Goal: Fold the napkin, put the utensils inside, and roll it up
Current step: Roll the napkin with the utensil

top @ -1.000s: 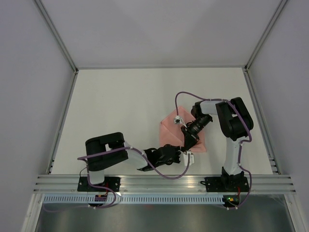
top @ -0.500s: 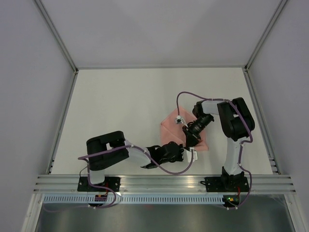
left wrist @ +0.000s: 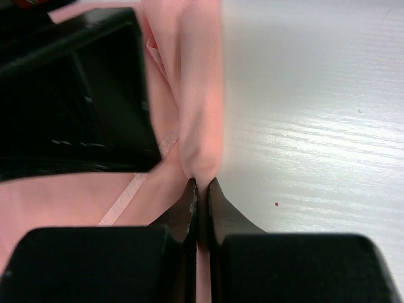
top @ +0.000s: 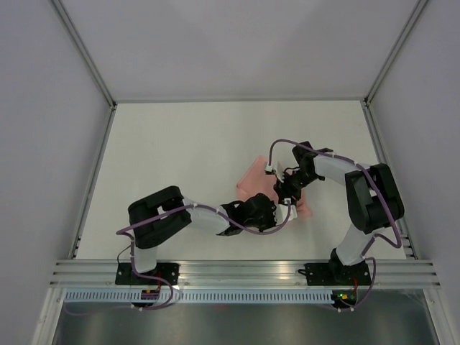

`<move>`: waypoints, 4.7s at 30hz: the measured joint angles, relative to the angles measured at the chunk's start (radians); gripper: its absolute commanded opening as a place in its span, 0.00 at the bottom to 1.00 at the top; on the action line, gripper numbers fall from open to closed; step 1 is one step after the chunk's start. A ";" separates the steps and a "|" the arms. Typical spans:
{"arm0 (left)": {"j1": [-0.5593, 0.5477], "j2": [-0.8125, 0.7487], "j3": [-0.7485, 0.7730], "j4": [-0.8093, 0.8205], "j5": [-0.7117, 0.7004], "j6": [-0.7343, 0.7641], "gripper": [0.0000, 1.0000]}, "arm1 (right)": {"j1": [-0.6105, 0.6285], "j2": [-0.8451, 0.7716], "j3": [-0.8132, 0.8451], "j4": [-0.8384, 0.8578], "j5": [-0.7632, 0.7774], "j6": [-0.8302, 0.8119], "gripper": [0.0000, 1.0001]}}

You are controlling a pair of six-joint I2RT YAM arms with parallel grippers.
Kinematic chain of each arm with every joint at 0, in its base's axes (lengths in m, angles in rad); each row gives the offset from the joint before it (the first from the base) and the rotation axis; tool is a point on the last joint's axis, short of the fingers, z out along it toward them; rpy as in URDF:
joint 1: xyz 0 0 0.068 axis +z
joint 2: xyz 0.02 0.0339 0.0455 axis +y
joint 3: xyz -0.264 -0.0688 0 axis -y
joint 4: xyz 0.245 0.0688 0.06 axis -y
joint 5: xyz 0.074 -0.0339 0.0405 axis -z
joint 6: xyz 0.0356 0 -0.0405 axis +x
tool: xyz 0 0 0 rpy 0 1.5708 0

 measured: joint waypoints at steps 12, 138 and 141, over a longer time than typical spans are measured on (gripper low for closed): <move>0.092 0.002 0.014 -0.025 0.206 -0.122 0.02 | -0.173 -0.122 -0.008 0.261 0.048 0.185 0.54; -0.208 -0.060 -0.332 0.489 -0.541 0.256 0.72 | 0.093 0.152 0.053 -0.064 -0.150 -0.085 0.01; -0.187 -0.055 -0.323 0.479 -0.521 0.258 0.69 | 0.089 0.160 0.053 -0.090 -0.153 -0.085 0.00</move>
